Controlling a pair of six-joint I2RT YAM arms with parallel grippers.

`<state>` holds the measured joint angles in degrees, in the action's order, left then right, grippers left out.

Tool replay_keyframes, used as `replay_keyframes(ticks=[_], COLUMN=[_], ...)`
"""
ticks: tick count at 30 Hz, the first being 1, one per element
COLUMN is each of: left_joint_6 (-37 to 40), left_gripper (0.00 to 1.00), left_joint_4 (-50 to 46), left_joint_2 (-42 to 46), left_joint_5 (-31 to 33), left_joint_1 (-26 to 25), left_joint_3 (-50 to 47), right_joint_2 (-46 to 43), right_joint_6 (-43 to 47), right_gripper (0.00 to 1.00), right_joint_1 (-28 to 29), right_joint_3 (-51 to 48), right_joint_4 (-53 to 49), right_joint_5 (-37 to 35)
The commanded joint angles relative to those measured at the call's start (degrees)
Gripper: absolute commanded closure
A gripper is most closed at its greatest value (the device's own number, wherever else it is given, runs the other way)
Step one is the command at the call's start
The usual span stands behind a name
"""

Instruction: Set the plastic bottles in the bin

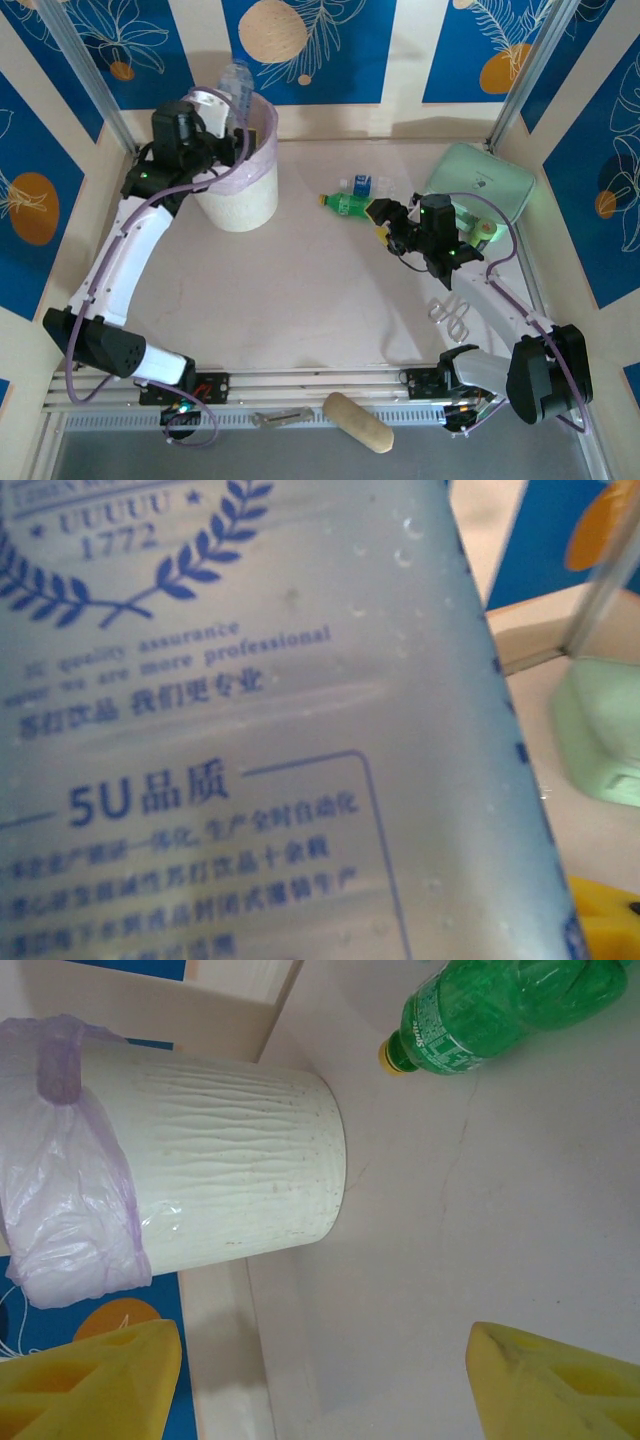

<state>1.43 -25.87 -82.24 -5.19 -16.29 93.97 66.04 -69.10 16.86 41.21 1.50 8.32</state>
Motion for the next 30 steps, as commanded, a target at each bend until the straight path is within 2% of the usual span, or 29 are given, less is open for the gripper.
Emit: replay_keyframes(ticks=[1, 8, 22, 28, 30], left_joint_6=[3.65, 1.26, -1.78, -2.66, -3.07], left_gripper=[0.39, 0.40, 0.38, 0.26, 0.12], left_joint_4=[-3.84, -4.72, -13.00, -14.39, -14.38], left_joint_2=[-0.77, -3.66, -12.87, -14.71, -14.54], left_joint_5=[0.91, -1.44, -3.22, -3.94, -3.80], left_joint_1=[3.52, 9.03, 10.83, 10.85, 10.87], left_joint_3=[2.22, 2.17, 8.93, 11.10, 11.14], right_joint_2=[-1.79, -1.90, -2.67, -2.84, -2.85], right_joint_6=[1.68, 1.78, 1.78, 1.86, 1.86], right_gripper=[0.24, 0.24, 0.24, 0.24, 0.24], right_joint_1=[-0.30, -0.65, -0.69, -0.66, -0.62], right_joint_3=[-0.91, -1.33, -1.85, -1.95, -2.08], right_joint_4=[-2.30, -3.01, -3.77, -3.91, -4.02], right_joint_5=[-1.93, -1.89, -2.80, -3.04, -3.11])
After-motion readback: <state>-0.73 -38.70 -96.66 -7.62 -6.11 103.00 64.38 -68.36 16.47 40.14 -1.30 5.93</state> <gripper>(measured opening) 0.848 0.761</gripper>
